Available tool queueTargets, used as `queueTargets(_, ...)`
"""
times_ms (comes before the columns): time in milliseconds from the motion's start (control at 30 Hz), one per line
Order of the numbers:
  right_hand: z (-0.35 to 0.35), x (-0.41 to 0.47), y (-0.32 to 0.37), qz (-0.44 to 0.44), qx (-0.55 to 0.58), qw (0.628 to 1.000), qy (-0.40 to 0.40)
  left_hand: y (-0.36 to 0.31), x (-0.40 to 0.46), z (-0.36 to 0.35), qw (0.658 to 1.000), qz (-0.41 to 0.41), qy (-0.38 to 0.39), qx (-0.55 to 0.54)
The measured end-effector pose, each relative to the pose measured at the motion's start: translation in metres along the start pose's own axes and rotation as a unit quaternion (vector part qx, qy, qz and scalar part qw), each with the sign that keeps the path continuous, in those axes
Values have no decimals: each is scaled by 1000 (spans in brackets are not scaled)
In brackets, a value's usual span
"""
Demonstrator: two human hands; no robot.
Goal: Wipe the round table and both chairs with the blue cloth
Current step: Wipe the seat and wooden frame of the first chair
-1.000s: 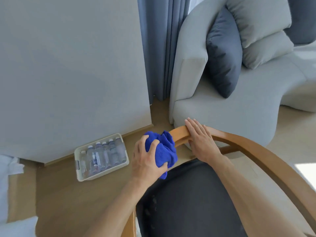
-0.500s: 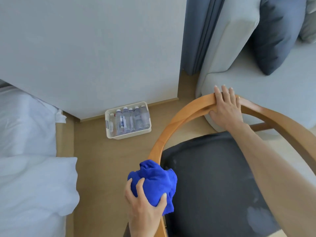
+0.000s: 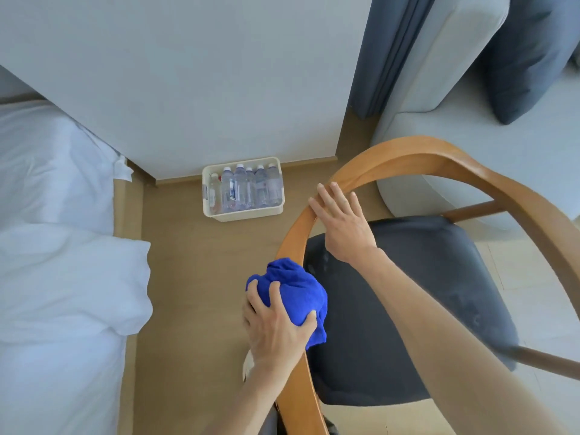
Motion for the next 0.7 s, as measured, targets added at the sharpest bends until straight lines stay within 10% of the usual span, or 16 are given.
queueTargets(700, -40, -63, 94, 6, 214, 976, 31, 37, -183, -40, 989, 26, 17, -142)
Point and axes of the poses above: each hand's wrist, its own x-axis towards the middle knuckle, its own z-axis out of the back of the hand, y = z × x, the point moved 8 cm from there along x, towards the middle knuckle
